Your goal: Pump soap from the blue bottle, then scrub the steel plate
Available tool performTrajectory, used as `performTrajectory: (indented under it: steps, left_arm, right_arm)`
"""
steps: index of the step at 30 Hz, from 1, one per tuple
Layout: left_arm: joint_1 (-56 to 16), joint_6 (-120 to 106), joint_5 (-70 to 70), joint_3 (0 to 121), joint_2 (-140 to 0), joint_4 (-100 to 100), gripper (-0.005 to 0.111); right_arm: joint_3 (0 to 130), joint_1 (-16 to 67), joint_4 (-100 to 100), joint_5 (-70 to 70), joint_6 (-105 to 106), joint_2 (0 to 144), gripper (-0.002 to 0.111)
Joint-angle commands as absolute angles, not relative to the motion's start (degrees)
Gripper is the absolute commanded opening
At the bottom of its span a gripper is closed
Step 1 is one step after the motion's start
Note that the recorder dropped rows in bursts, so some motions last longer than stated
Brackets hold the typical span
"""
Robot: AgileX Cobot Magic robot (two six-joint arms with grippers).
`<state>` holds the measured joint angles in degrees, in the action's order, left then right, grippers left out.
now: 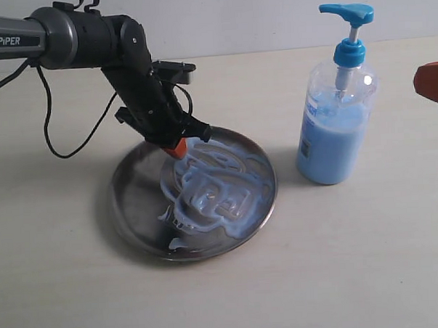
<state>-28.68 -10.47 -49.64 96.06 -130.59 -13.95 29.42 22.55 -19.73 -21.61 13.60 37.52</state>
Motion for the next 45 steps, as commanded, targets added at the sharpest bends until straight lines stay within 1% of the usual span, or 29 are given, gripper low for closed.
performTrajectory:
  steps: [1,13,26,32,37,45]
  left_arm:
    - [-28.6,-10.3,-51.8,96.5,-131.1,-13.7,0.0]
    - [-28.6,-10.1,-52.5,96.5,-132.4,-14.3,0.0]
    - [-28.7,-10.7,-59.6,96.5,-132.3,-14.9,0.0]
    - [-29.7,-14.2,-61.1,96.5,-131.2,-19.0,0.0]
    - [-32.0,-16.4,-60.1,96.5,-130.5,-18.6,0.0]
    - [-32.5,-15.9,-54.6,96.5,-130.5,-18.5,0.0]
  right_arm:
    - [29.5,22.6,-19.8,-21.1,13.9,37.4,0.0]
    - [29.5,22.6,-19.8,-21.4,13.9,37.4,0.0]
    - [29.5,22.6,-19.7,-21.5,13.9,37.4,0.0]
    - [29.5,22.6,-19.5,-21.7,13.9,37.4,0.0]
    - [29.5,22.6,-19.5,-21.7,13.9,37.4,0.0]
    - [29.5,22.6,-19.5,-22.2,13.9,37.4,0.0]
